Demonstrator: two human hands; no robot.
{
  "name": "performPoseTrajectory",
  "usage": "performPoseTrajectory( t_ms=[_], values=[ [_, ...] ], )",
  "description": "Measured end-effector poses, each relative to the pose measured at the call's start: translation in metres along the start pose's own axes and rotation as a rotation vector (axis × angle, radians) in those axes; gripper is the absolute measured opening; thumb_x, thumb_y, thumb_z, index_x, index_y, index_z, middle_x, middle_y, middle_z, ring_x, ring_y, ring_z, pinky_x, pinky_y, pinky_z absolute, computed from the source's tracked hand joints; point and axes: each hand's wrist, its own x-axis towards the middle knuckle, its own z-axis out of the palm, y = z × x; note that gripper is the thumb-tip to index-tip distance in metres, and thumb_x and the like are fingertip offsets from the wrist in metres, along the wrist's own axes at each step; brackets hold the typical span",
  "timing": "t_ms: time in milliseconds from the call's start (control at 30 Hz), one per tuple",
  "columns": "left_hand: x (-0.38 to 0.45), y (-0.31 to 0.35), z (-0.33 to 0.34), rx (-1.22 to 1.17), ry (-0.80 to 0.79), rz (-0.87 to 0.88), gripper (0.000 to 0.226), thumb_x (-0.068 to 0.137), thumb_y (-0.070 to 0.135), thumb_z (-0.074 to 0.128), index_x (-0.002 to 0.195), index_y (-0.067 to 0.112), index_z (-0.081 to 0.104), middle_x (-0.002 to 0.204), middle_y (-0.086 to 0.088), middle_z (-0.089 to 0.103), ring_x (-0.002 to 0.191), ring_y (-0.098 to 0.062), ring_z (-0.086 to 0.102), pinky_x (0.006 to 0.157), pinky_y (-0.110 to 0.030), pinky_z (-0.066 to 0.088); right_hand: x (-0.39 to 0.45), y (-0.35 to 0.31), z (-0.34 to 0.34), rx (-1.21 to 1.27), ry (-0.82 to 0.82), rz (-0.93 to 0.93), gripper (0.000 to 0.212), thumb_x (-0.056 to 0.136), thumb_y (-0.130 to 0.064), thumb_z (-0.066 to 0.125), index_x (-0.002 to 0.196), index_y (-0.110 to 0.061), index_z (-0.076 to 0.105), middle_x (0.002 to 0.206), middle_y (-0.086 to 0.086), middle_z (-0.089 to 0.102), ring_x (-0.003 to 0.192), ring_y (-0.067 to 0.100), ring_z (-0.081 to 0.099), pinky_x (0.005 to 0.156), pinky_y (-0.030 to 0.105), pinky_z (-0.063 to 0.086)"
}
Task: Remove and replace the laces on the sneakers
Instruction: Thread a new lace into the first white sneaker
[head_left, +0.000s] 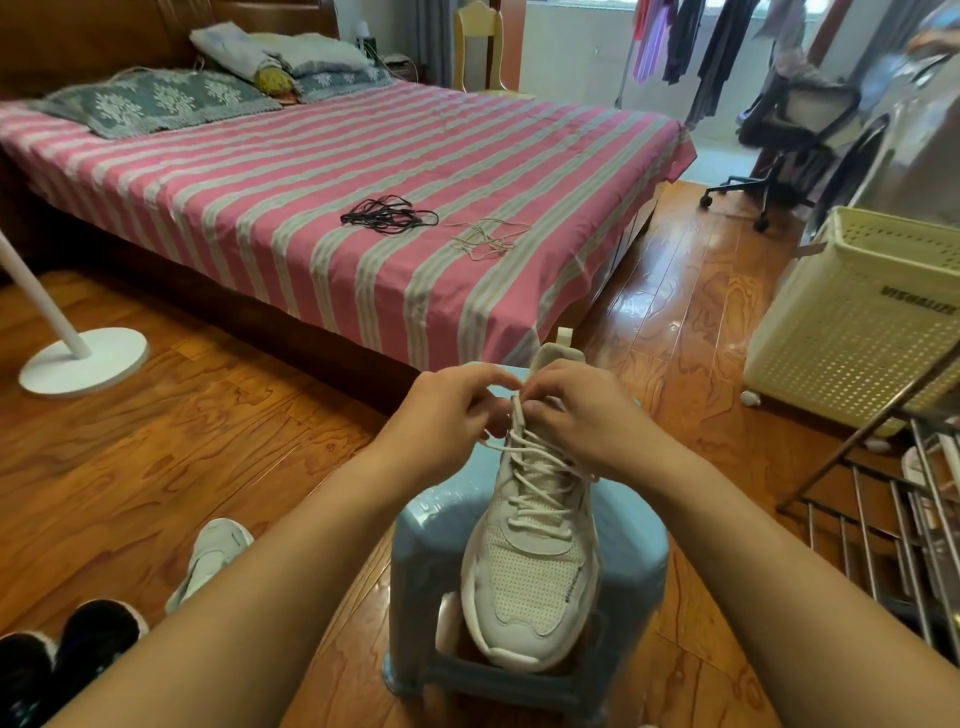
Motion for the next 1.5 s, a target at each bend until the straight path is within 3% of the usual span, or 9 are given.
performPoseTrajectory(
  t_ms=[367,567,633,833,1000,1133,1267,1367,1500],
  values=[
    [0.011,0.004,0.002,-0.291,-0.126,-0.135,0.044,0.11,0.036,0.041,0.095,0.006,0.07,0.081,-0.026,0.067,0.064,-0.02,0.059,0.065,-0.036,0.051,-0.001,-0.009,0.001,0.173,0.037,0.075,0.017,0.096,-0.012,0.057,0.08,-0.015,0.062,0.106,0.002,0.06,0.105,0.016,0.055,0.093,0.033,0.047],
    [0.009,-0.002,-0.004,-0.323,-0.079,-0.182,0.06,0.107,0.049,0.036,0.086,0.004,0.069,0.068,-0.014,0.062,0.061,-0.017,0.057,0.061,-0.026,0.05,0.002,0.026,-0.055,1.495,0.554,0.559,0.017,0.101,0.001,0.048,0.086,-0.002,0.056,0.077,0.011,0.063,0.071,0.019,0.07,0.067,0.039,0.062],
    [0.008,-0.001,-0.003,-0.298,-0.083,-0.17,0.057,0.108,0.047,0.039,0.087,0.003,0.069,0.069,-0.01,0.063,0.062,-0.015,0.057,0.063,-0.028,0.05,-0.001,0.046,-0.063,1.64,0.765,0.65,0.02,0.103,0.0,0.042,0.087,-0.006,0.051,0.072,0.009,0.059,0.062,0.018,0.068,0.059,0.039,0.061],
    [0.009,0.003,0.006,-0.007,-0.16,-0.056,0.027,0.099,0.039,0.063,0.086,0.017,0.07,0.085,-0.008,0.063,0.069,-0.005,0.052,0.07,-0.021,0.044,0.001,0.032,-0.035,1.282,0.324,0.693,0.022,0.106,-0.012,0.044,0.091,-0.009,0.059,0.068,0.004,0.068,0.061,0.014,0.062,0.059,0.025,0.05],
    [0.015,0.014,0.012,-0.128,0.023,-0.182,0.021,0.094,0.022,0.069,0.081,0.007,0.074,0.082,-0.002,0.059,0.068,-0.003,0.05,0.068,-0.016,0.04,0.007,0.02,-0.052,1.549,0.426,0.504,0.01,0.105,-0.007,0.045,0.111,-0.006,0.053,0.094,0.014,0.073,0.084,0.02,0.073,0.071,0.027,0.058],
    [0.01,0.016,0.022,-0.432,0.156,-0.476,0.013,0.099,0.024,0.062,0.101,0.011,0.062,0.09,-0.002,0.063,0.076,-0.018,0.06,0.074,-0.037,0.053,-0.015,0.019,-0.045,0.781,0.236,0.676,0.036,0.1,-0.042,0.056,0.121,-0.012,0.053,0.115,0.015,0.064,0.093,0.022,0.066,0.081,0.043,0.061],
    [-0.01,0.024,0.02,-0.017,0.274,-0.033,0.012,0.094,0.014,0.062,0.102,0.022,0.06,0.101,0.006,0.054,0.091,-0.008,0.055,0.076,-0.024,0.045,-0.062,-0.005,-0.023,0.219,-0.232,0.572,0.05,0.082,-0.061,0.071,0.088,-0.012,0.061,0.079,0.001,0.062,0.069,0.012,0.054,0.063,0.033,0.052],
    [-0.023,0.026,0.026,0.243,0.045,0.306,0.031,0.086,0.016,0.065,0.114,0.026,0.069,0.111,0.007,0.048,0.107,-0.013,0.048,0.091,-0.027,0.043,-0.084,-0.006,-0.006,0.115,-0.231,0.36,0.031,0.091,-0.043,0.069,0.079,-0.016,0.064,0.073,-0.002,0.061,0.065,0.009,0.052,0.062,0.03,0.044],
    [-0.027,0.022,0.045,0.492,-0.044,0.42,0.021,0.091,0.038,0.069,0.111,0.03,0.07,0.125,0.001,0.054,0.117,-0.025,0.045,0.09,-0.047,0.043,-0.09,0.001,-0.042,0.839,-0.058,0.419,0.022,0.098,-0.02,0.06,0.078,-0.01,0.06,0.06,0.004,0.053,0.059,0.015,0.053,0.069,0.03,0.052]
  ],
)
